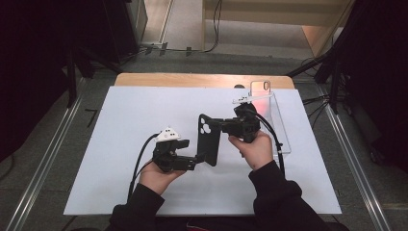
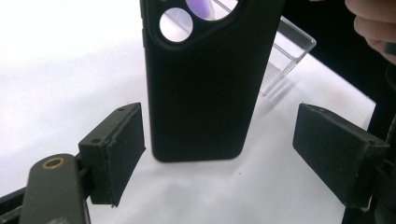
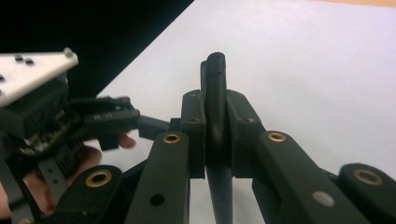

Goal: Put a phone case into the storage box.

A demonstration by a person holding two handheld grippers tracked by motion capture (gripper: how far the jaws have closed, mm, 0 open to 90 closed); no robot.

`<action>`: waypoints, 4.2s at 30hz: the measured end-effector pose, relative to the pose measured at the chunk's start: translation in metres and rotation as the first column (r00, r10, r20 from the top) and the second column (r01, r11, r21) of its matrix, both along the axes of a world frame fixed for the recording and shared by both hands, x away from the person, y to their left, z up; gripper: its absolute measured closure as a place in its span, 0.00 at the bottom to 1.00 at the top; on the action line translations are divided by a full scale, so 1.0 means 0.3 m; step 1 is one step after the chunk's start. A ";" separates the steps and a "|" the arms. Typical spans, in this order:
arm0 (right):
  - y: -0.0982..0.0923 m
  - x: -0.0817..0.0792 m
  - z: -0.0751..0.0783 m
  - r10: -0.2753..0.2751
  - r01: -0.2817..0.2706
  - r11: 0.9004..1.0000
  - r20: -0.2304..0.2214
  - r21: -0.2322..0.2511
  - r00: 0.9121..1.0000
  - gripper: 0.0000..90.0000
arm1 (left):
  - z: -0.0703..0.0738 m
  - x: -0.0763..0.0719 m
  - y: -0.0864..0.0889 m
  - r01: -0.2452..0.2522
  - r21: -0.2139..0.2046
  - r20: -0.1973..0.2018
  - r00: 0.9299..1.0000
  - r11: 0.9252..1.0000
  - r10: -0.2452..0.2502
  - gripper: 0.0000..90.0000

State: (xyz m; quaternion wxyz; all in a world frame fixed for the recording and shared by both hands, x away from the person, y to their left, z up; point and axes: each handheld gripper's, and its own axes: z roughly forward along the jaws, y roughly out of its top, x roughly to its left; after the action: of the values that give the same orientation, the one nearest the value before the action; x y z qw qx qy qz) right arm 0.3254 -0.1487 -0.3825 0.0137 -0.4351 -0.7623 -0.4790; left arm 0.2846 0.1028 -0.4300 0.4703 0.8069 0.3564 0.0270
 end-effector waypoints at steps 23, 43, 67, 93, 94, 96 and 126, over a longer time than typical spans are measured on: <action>-0.042 -0.011 0.009 0.152 -0.152 0.988 0.073 -0.005 0.986 0.86 | 0.102 0.094 0.028 0.156 0.083 -0.004 0.988 0.984 -0.156 0.33; -0.035 -0.011 0.009 0.270 -0.273 0.962 0.081 0.027 0.959 0.86 | 0.152 0.193 -0.008 0.331 0.064 -0.007 0.944 0.942 -0.331 0.43; -0.047 -0.006 0.006 0.290 -0.301 0.951 0.137 0.073 0.947 0.70 | 0.119 0.190 0.007 0.428 -0.047 -0.063 0.901 0.903 -0.430 0.86; -0.032 -0.013 -0.035 0.083 -0.078 0.996 0.197 -0.033 0.977 0.00 | 0.177 0.209 0.060 0.137 0.002 -0.123 0.983 0.991 -0.136 0.86; -0.028 -0.014 -0.039 0.079 -0.072 0.997 0.200 -0.040 0.977 0.00 | 0.179 0.207 0.059 0.128 0.007 -0.118 0.985 0.992 -0.127 0.86; -0.021 -0.018 -0.045 0.067 -0.061 0.997 0.202 -0.038 0.977 0.00 | 0.184 0.204 0.057 0.111 0.010 -0.108 0.988 0.994 -0.109 0.86; 0.147 -0.070 -0.149 -0.072 0.096 0.985 0.171 -0.140 0.983 0.00 | 0.200 0.180 0.016 -0.023 0.049 -0.137 0.990 0.999 0.029 0.86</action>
State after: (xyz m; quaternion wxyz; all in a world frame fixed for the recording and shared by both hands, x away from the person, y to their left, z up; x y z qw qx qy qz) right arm 0.3043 -0.1045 -0.4273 -0.1021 -0.4255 -0.7751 -0.4558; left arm 0.3386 0.1076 -0.3701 0.4250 0.8130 0.3978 -0.0142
